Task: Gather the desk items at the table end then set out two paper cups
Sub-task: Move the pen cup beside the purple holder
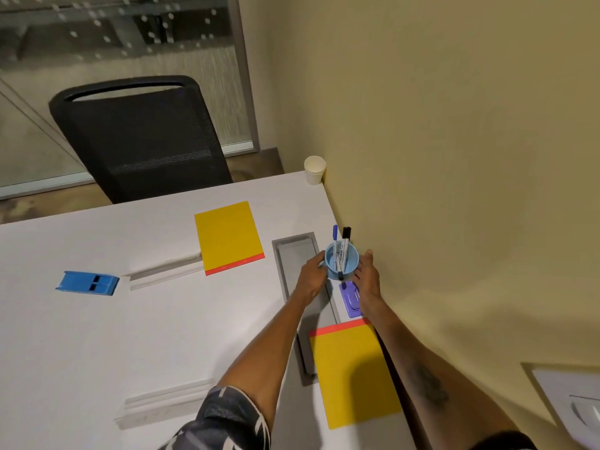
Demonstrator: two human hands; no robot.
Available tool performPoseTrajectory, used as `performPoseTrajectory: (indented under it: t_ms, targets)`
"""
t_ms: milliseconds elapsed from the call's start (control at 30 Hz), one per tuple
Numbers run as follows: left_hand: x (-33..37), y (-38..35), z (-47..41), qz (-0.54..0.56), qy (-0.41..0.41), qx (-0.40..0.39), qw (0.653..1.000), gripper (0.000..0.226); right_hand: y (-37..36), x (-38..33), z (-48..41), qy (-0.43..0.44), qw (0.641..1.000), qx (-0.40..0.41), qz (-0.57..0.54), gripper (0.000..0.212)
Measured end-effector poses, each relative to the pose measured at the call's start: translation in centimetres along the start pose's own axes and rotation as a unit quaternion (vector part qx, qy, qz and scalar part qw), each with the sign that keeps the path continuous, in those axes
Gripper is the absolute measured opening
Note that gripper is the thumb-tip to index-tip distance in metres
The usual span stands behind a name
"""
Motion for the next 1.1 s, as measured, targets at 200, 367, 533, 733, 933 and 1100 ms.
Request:
performPoseTrajectory:
  t_ms: [200,367,533,733,933,1100]
  targets:
    - [0.1,-0.9,-0.7,-0.028,0.004,-0.019,0.999,0.040,1.0,0.2,-0.6,-0.007,1.000,0.002,-0.007,0.059]
    - [0.2,-1.4,-0.9,-0.052,0.012,-0.017,0.998,0.042,1.4,0.2,-0.8,0.001,1.000,-0.001,-0.012,0.057]
    - [0.1,-1.5,-1.1,-0.066,0.012,-0.016,0.998,0.043,1.5,0.4,-1.1,-0.005,1.000,-0.001,-0.025,0.059]
    - [-0.3,-1.5,-1.3,-0.072,0.012,-0.011,0.997,0.042,1.3,0.6,-1.2,-0.001,1.000,-0.004,-0.021,0.058]
    - [-0.5,-1.4,-0.9,-0.082,0.011,-0.007,0.997,0.045,1.7,1.1,-0.6,0.006,1.000,-0.006,-0.004,0.056]
    - [-1.2,-0.6,0.3,-0.085,0.027,0.025,0.996,0.043,1.5,1.9,0.5,0.027,0.999,0.004,0.044,0.051]
Point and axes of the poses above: each hand's wrist, its own z-axis away from the middle knuckle, its own y-axis out of the back of the hand, x = y × z, the point moved 1 cm from there along -z, towards the middle knuckle, and after that the axes turned 8 degrees about y, right-handed, at the moved point
